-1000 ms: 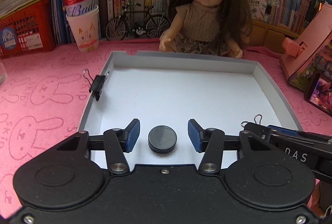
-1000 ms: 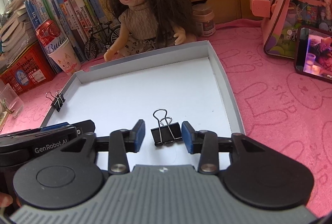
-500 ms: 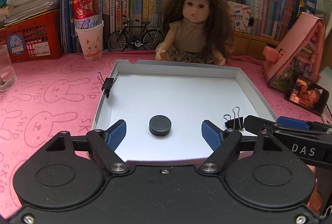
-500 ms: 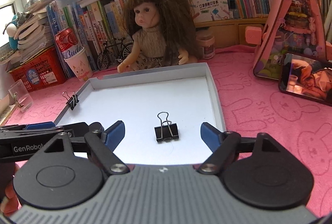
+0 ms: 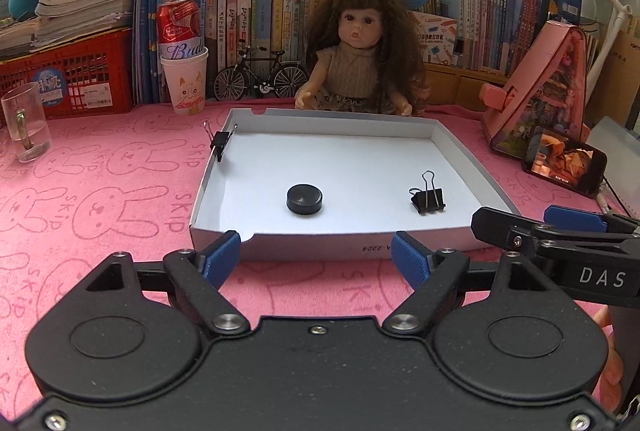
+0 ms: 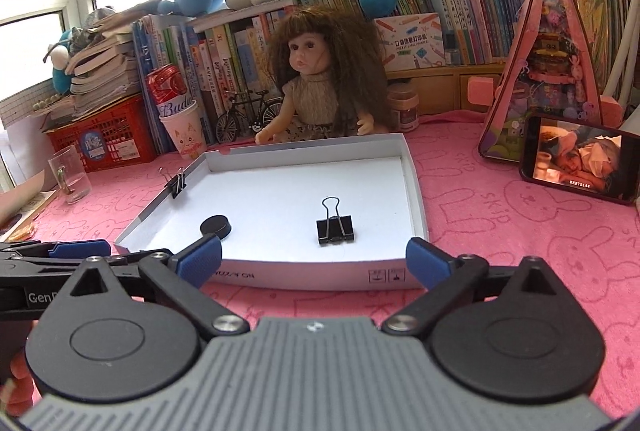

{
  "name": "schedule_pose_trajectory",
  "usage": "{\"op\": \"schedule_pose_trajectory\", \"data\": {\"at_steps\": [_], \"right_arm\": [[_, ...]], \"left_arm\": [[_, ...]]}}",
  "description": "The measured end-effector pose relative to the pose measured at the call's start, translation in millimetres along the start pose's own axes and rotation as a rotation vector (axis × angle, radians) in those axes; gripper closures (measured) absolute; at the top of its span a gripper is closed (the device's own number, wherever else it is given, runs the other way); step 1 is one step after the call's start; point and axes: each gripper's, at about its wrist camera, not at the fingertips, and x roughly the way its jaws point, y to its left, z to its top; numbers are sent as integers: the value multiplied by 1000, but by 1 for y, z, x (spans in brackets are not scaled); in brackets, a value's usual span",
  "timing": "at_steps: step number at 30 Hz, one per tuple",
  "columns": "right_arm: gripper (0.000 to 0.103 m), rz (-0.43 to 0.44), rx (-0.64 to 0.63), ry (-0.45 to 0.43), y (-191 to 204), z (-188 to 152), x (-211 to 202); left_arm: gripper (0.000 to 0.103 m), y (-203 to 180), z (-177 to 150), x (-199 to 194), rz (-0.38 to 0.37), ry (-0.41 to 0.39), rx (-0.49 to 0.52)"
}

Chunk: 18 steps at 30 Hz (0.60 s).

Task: Organize rigid objects
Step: 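Lift both open tools away from the tray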

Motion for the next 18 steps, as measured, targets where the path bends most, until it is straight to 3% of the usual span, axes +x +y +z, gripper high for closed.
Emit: {"op": "schedule_pose_trajectory", "data": {"at_steps": [18], "right_arm": [[0,-36,-60,-62,14,-45,-35]], "left_arm": [[22,-1,-54,-36,30,-58,29]]}}
